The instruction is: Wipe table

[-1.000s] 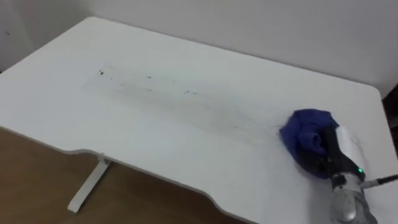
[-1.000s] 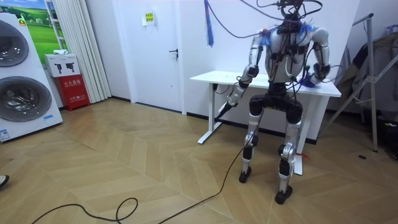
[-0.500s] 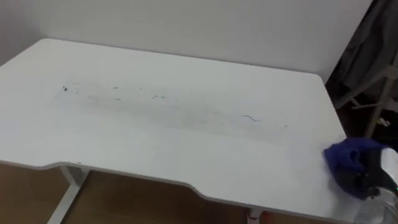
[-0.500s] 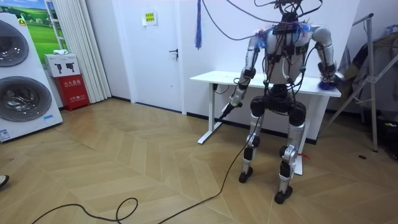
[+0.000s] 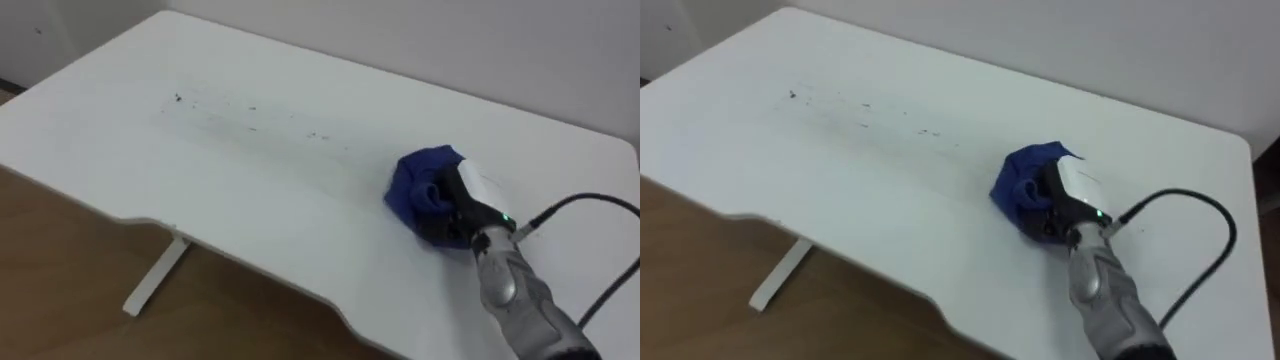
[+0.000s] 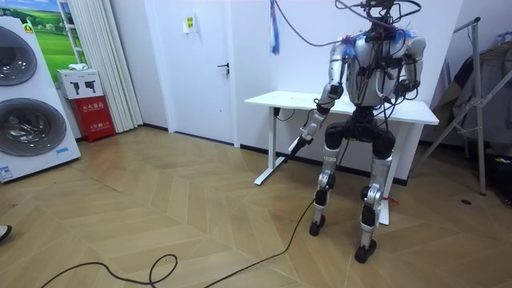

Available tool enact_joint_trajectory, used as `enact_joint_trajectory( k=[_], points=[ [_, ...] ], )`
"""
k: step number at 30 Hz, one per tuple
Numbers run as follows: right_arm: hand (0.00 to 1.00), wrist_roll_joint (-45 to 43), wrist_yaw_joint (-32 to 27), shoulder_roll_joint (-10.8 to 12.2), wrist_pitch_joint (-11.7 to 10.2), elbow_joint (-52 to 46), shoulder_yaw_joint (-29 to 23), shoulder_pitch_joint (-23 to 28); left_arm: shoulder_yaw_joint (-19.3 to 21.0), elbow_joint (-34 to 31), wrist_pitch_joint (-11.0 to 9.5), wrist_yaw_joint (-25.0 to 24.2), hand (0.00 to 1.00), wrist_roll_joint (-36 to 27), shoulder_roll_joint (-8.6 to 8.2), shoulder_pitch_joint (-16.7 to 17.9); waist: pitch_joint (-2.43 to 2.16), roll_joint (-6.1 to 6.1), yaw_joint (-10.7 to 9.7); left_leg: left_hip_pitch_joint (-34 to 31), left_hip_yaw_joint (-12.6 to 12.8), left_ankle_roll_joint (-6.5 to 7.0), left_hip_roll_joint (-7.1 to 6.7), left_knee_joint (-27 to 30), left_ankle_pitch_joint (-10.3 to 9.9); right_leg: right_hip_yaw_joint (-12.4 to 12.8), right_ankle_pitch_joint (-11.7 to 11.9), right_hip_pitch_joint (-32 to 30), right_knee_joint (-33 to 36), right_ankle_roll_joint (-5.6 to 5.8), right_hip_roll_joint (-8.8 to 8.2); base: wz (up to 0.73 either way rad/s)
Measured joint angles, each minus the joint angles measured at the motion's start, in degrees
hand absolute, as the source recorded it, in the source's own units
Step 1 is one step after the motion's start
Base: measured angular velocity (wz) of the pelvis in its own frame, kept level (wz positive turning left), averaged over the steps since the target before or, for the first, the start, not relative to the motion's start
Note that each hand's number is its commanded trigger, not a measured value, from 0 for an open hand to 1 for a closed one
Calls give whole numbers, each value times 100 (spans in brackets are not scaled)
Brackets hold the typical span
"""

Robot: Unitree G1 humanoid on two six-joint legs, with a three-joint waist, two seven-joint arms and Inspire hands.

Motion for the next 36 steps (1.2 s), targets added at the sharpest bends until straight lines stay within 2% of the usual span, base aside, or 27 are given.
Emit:
enact_joint_trajectory(
  k=[3,7,10,12,14,16,18,19,21,23,26,28,32,34,35,36],
  points=[
    [100,7,-58,1,-22,-11,1,94,8,-21,-142,57,0,-43,1,-260,-39,56,-12,71,102,2,5,-82,0,8,-4,22,-4,7,-21,-18],
    [100,15,-66,4,-14,8,52,62,-2,-161,-202,191,0,-65,-14,-437,-47,53,11,40,142,2,5,-42,-1,-15,-12,26,-6,19,-28,-7],
    [100,94,7,9,133,209,155,-268,-168,-97,-172,282,0,-51,-30,-494,-37,45,56,-94,120,-7,5,62,-7,-65,-28,-50,7,2,-23,0],
    [100,129,145,-3,368,268,236,-648,-277,-105,-147,282,0,-61,-62,-540,-29,35,151,-391,112,-67,45,137,24,-82,-21,-324,26,-68,18,0],
    [100,233,166,-18,400,666,231,-1124,-320,-111,-153,278,0,-67,-57,-630,-11,15,261,-632,94,-100,92,141,112,-76,-5,-601,98,-119,52,0],
    [100,362,196,-103,397,1165,233,-1697,-326,-114,-162,275,0,-78,-50,-657,21,7,410,-958,26,-114,138,235,194,-86,5,-931,171,-180,106,9],
    [100,796,154,-384,222,1909,230,-2464,-353,-94,-189,261,0,-201,18,-842,151,3,623,-1405,-117,-191,189,298,310,-192,27,-1355,251,-255,182,23],
    [100,956,139,-456,174,2052,227,-2584,-368,-95,-192,256,0,-239,49,-869,161,-9,638,-1494,-152,-202,197,298,341,-228,28,-1435,236,-255,201,34],
    [100,1502,103,-678,39,2490,89,-2975,-417,-15,-201,236,0,-380,198,-937,229,-55,657,-1800,-335,-249,200,232,510,-399,65,-1696,233,-304,240,36],
    [100,1920,18,-839,-126,2618,-98,-2962,-479,74,-179,225,0,-429,251,-977,252,-40,626,-1989,-433,-263,187,232,586,-541,96,-1811,213,-341,260,35],
    [100,2423,-40,-909,-395,2628,-338,-2875,-573,202,-170,226,0,-512,309,-1029,250,-13,540,-2189,-509,-275,175,230,642,-631,114,-1979,226,-362,262,17],
    [100,2556,-12,-908,-540,2627,-560,-2828,-584,276,-154,226,0,-513,314,-1122,224,-1,458,-2287,-544,-267,155,232,672,-662,116,-2066,248,-354,251,11],
    [100,2733,33,-908,-699,2628,-1037,-2500,-570,372,-156,268,0,-494,317,-1381,102,25,206,-2303,-618,-194,11,234,715,-589,119,-2068,307,-326,165,18],
    [100,2702,33,-909,-718,2630,-1254,-2335,-571,456,-165,278,0,-497,313,-1493,69,50,34,-2234,-587,-142,-47,235,720,-590,120,-1966,318,-277,110,12],
    [100,2694,26,-921,-718,2630,-1369,-2236,-570,455,-178,278,0,-497,313,-1517,43,69,-40,-2186,-562,-118,-71,233,708,-505,132,-1927,307,-254,97,-10],
    [100,2692,28,-967,-717,2642,-1423,-2174,-568,456,-195,282,0,-498,312,-1554,38,86,-46,-2137,-494,-95,-74,232,693,-350,133,-1922,314,-246,94,-19]
  ],
)
